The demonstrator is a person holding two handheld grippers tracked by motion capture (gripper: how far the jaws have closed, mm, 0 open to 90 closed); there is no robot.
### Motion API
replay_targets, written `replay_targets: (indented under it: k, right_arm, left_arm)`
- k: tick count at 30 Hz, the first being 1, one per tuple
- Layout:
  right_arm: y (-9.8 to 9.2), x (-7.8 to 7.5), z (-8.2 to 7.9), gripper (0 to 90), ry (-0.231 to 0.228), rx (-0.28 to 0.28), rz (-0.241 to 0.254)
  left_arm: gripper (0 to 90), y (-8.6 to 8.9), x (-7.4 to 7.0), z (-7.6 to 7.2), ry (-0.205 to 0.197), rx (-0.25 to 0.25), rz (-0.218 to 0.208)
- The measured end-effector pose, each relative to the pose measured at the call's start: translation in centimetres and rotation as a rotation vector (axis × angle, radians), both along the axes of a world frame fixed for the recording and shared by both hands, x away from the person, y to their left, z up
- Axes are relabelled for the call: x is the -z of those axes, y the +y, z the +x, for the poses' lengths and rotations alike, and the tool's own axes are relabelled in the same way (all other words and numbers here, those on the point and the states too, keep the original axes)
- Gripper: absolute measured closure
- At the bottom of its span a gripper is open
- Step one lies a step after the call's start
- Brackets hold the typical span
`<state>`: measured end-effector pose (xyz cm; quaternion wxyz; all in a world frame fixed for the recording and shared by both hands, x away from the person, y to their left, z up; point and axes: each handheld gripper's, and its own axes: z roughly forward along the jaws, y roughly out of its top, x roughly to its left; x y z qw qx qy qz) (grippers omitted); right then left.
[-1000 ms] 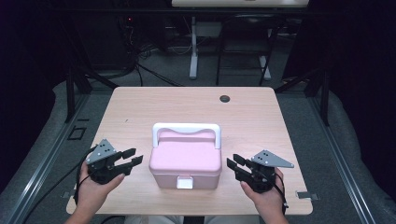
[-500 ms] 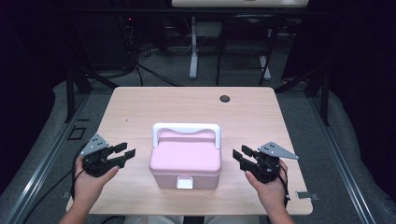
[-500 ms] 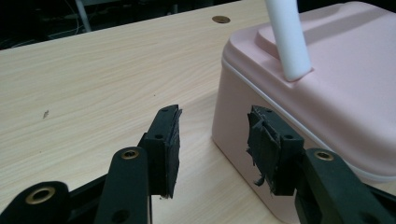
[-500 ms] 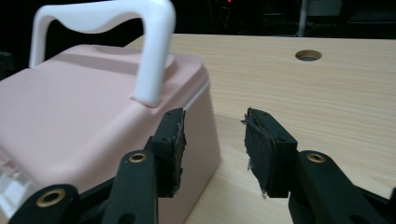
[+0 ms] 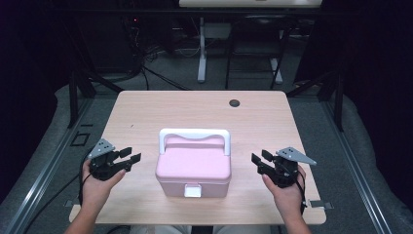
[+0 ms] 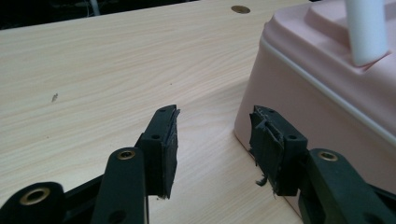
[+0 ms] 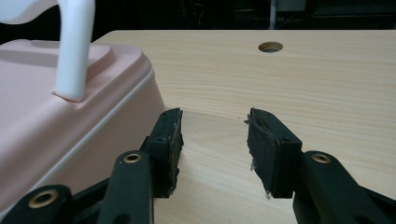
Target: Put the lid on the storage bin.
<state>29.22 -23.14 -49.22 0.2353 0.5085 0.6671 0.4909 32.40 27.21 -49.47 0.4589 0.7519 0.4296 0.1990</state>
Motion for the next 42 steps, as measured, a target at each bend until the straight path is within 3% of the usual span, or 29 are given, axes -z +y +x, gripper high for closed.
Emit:
replay_targets:
  k: [11, 22, 32, 42]
  right_arm:
    - [-0.8, 1.3, 0.1, 50.5, 0.011, 0.034, -0.014]
    - [0.0, 2.7, 0.1, 49.6, 0.004, 0.024, -0.134]
    - [-0.2, 3.7, 0.1, 48.7, 0.026, 0.036, -0.125]
    - [-0.2, 4.0, 0.2, 47.2, 0.020, 0.040, -0.111]
  left_arm:
    - [47.3, 1.0, 2.0, 0.4, 0.019, -0.045, -0.006]
    - [46.8, 1.2, 3.6, 0.5, 0.040, -0.062, -0.002]
    - [46.8, 1.0, 4.4, 0.2, 0.040, -0.047, 0.025]
    - [46.8, 0.8, 4.9, -0.2, 0.046, -0.038, 0.032]
